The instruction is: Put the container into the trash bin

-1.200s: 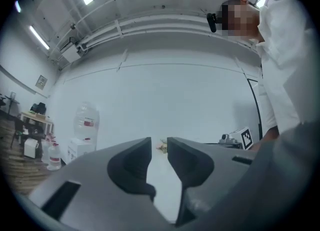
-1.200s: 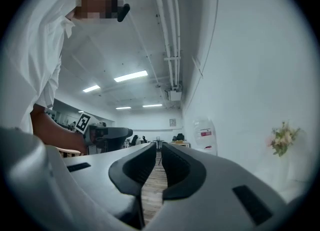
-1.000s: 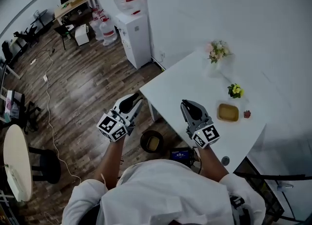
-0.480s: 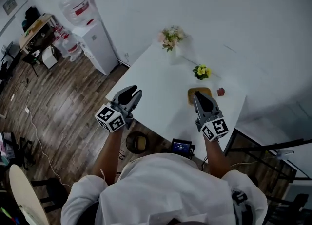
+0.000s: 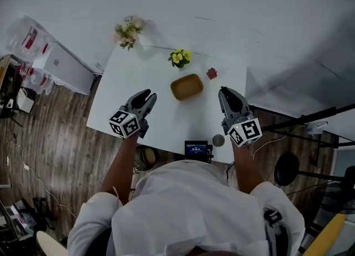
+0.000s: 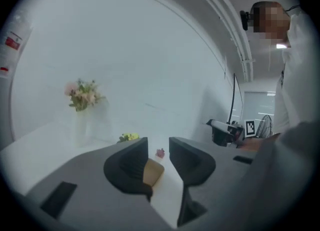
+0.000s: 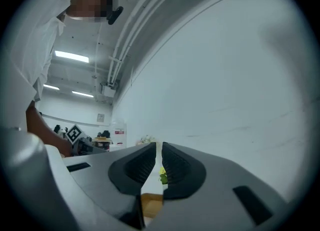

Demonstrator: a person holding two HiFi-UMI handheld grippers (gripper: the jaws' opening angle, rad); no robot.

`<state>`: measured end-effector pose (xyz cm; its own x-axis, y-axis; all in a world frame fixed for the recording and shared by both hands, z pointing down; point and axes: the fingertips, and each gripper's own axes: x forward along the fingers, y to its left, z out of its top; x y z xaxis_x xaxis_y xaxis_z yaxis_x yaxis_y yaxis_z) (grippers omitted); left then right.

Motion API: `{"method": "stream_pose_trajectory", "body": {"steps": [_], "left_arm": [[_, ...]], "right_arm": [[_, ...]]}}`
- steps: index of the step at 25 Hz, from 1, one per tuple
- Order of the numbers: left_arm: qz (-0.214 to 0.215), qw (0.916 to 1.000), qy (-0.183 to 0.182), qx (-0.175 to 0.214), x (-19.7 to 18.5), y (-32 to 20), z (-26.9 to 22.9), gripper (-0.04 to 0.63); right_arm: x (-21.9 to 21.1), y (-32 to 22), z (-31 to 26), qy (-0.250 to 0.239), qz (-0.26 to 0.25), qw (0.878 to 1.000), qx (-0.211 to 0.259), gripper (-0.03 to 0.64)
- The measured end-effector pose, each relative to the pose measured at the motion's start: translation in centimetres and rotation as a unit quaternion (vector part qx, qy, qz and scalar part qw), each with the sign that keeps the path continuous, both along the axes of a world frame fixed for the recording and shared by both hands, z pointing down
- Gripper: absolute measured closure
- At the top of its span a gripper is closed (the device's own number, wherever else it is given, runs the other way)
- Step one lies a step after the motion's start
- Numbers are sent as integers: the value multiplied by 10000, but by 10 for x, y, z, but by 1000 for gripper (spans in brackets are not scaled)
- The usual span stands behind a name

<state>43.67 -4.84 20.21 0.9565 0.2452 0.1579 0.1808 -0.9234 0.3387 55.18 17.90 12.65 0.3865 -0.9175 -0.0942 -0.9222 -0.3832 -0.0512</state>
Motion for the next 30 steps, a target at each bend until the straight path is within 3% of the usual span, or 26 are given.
{"method": "stream_pose_trajectory", "body": {"steps": [4,6,8,10,13,14,16,19,23,25,28,30], "left_arm": [[124,9960,-803,-383,36,15,54,463],[42,9889,-1214,-858,48,15,81,457],[-140,9761,-1521,-1548,60,12,102,454],[-406,9519,-1812,-2436,68,9,122,451],[-809,8949,-2322,-3724,76,7,160,453],[-886,8821,-2463,-3917,78,7,170,453],[-1047,8670,-2701,-4055,82,5,189,453],[-1255,8576,-3004,-3982,89,2,211,453],[-1217,8462,-3264,-4032,97,13,227,462],[-1237,8457,-3351,-3966,98,17,232,476],[-1329,8449,-3458,-3859,101,18,237,552],[-1386,8462,-3434,-3831,102,17,236,554]], "right_arm": [[23,34,16,-151,366,9992,-92,557],[32,43,24,-225,478,9985,-128,557],[40,50,31,-306,571,9978,-133,557],[46,55,37,-361,608,9974,-139,557],[54,59,49,-475,634,9967,-172,557],[57,60,53,-536,651,9963,-191,557],[60,61,60,-633,677,9954,-229,557],[65,65,68,-728,709,9945,-257,557],[71,74,80,-944,776,9922,-253,557],[73,80,86,-1089,800,9906,-204,557],[79,82,88,-1161,800,9899,-147,558],[81,81,86,-1081,747,9912,-172,558]]}}
